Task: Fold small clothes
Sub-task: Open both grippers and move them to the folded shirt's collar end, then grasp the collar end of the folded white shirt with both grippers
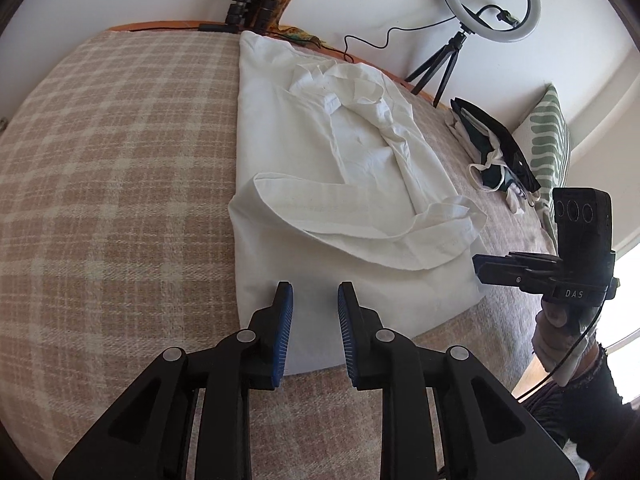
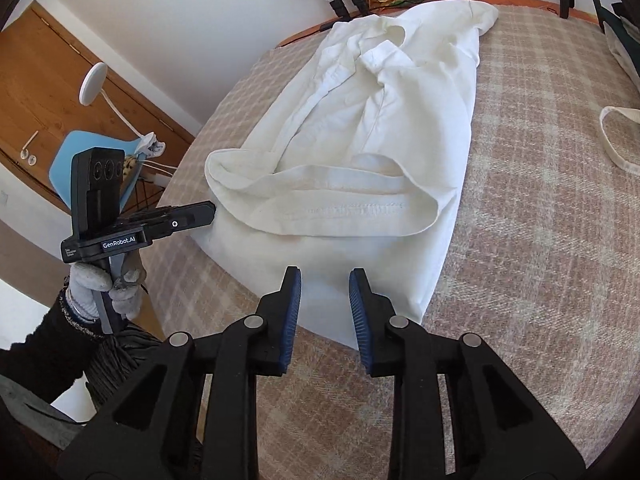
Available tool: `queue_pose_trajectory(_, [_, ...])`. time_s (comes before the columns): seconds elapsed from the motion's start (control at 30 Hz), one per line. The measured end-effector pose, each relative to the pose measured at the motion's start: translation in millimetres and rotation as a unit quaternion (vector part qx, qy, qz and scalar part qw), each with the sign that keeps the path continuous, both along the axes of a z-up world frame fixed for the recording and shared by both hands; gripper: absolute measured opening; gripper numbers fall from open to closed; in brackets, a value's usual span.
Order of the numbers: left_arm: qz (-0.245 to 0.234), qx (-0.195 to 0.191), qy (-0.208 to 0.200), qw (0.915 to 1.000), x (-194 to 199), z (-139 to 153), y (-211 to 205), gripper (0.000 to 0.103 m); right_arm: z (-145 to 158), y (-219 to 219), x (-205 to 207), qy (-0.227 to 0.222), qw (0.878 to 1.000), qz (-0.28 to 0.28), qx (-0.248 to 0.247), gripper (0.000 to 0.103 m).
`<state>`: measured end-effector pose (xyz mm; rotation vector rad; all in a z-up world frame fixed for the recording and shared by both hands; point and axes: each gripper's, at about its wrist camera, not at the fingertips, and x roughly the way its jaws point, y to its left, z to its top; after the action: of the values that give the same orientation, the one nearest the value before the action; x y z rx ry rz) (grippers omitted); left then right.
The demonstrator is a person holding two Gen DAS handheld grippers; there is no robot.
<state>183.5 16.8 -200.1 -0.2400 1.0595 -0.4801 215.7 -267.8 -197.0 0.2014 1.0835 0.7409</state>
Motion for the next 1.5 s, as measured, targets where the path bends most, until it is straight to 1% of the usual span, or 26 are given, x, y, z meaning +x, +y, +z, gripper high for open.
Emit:
queue_pose_trajectory(0.1, [0.004,-0.007,-0.001,1.0,11.7,0.0,-0.9,0.021,-3.0,0.4,10.4,-0.001,1.0,-0.01,0.003,0.027])
queue_pose_trajectory(0.17, [0.01,-0.014,-0.013,0.9998,21.3,3.1,-2.0,0.021,-2.8,-0.9,20.3,-0.005,0.999,-0.028,0.014,0.027])
queue_pose_trajectory(0.23, [0.027,-0.018,-0.027,0.9991,30.9,5.9,-1.1,0.021,-1.3,-8.2,32.3,-0.011,0.997,-0.067,0.024,0.027])
queue_pose_trajectory(0.33, [0.06,0.002,-0.05,0.997,43.1,10.2,4.4,0.021,2.2,-25.9,49.5,-0.016,0.99,-0.136,0.035,0.027])
queue_pose_trajectory(0.4, [0.074,0.0,-0.054,0.9958,48.7,13.0,8.0,0.021,7.8,-36.0,56.4,-0.029,0.986,-0.162,0.035,0.027])
queue_pose_trajectory(0.5, [0.081,0.0,-0.064,0.9946,52.2,17.0,8.6,0.021,15.2,-44.7,60.7,-0.039,0.984,-0.168,0.043,0.027])
queue_pose_trajectory(0.57, [0.077,0.003,-0.07,0.9946,51.9,19.3,6.1,0.021,16.6,-47.0,63.3,-0.042,0.984,-0.171,0.042,0.027])
queue_pose_trajectory(0.6, [0.072,-0.005,-0.075,0.9946,50.5,21.4,4.4,0.021,16.2,-46.8,64.4,-0.04,0.984,-0.168,0.044,0.027])
queue_pose_trajectory(0.63, [0.064,-0.012,-0.078,0.9948,49.2,23.9,1.5,0.021,15.3,-47.6,65.9,-0.036,0.984,-0.165,0.048,0.027])
queue_pose_trajectory(0.7, [0.041,-0.012,-0.083,0.9956,45.8,28.5,-9.4,0.021,14.7,-46.0,67.6,-0.034,0.985,-0.162,0.05,0.027])
queue_pose_trajectory(0.77, [0.016,-0.016,-0.08,0.9966,42.9,29.4,-21.3,0.021,13.7,-44.2,70.6,-0.032,0.985,-0.163,0.048,0.027])
queue_pose_trajectory(0.83, [0.004,-0.02,-0.072,0.9972,42.3,27.3,-30.2,0.021,11.9,-47.4,75.1,-0.024,0.984,-0.172,0.049,0.029])
queue_pose_trajectory(0.9, [-0.001,-0.02,-0.064,0.9977,45.9,24.8,-35.6,0.021,8.9,-53.8,82.1,-0.01,0.981,-0.182,0.062,0.032])
queue_pose_trajectory(0.93, [0.002,-0.018,-0.062,0.9979,48.6,24.3,-36.8,0.021,6.8,-57.5,86.5,0.0,0.98,-0.187,0.072,0.035])
queue_pose_trajectory(1.03, [0.016,-0.027,-0.058,0.9978,58.5,26.1,-33.5,0.022,0.7,-67.4,102.6,0.023,0.976,-0.196,0.093,0.038])
queue_pose_trajectory(1.1, [0.024,-0.019,-0.059,0.9978,69.6,29.6,-30.1,0.027,0.3,-73.3,118.0,0.027,0.976,-0.199,0.089,0.041])
queue_pose_trajectory(1.13, [0.029,-0.016,-0.062,0.9975,77.3,31.9,-26.4,0.033,1.3,-76.7,127.3,0.026,0.976,-0.201,0.082,0.042])
queue_pose_trajectory(1.2, [0.033,-0.013,-0.063,0.9974,96.2,38.0,-18.8,0.037,4.1,-84.3,145.9,0.021,0.976,-0.201,0.082,0.045])
queue_pose_trajectory(1.23, [0.033,-0.014,-0.061,0.9975,108.1,40.8,-14.5,0.039,5.1,-89.1,155.4,0.019,0.975,-0.206,0.086,0.048])
queue_pose_trajectory(1.3, [0.043,-0.013,-0.062,0.9971,132.6,43.8,-4.6,0.041,3.4,-97.1,176.0,0.024,0.971,-0.216,0.102,0.053])
queue_pose_trajectory(1.37, [0.054,-0.011,-0.058,0.9968,159.4,43.1,3.7,0.042,-2.2,-103.7,199.0,0.038,0.966,-0.225,0.119,0.053])
queue_pose_trajectory(1.43, [0.055,-0.011,-0.055,0.9969,184.6,39.1,8.2,0.043,-8.3,-107.9,221.2,0.051,0.962,-0.233,0.136,0.053])
queue_pose_trajectory(1.5, [0.061,-0.018,-0.046,0.9969,208.7,31.9,12.2,0.044,-13.4,-109.3,239.8,0.057,0.958,-0.239,0.147,0.053])
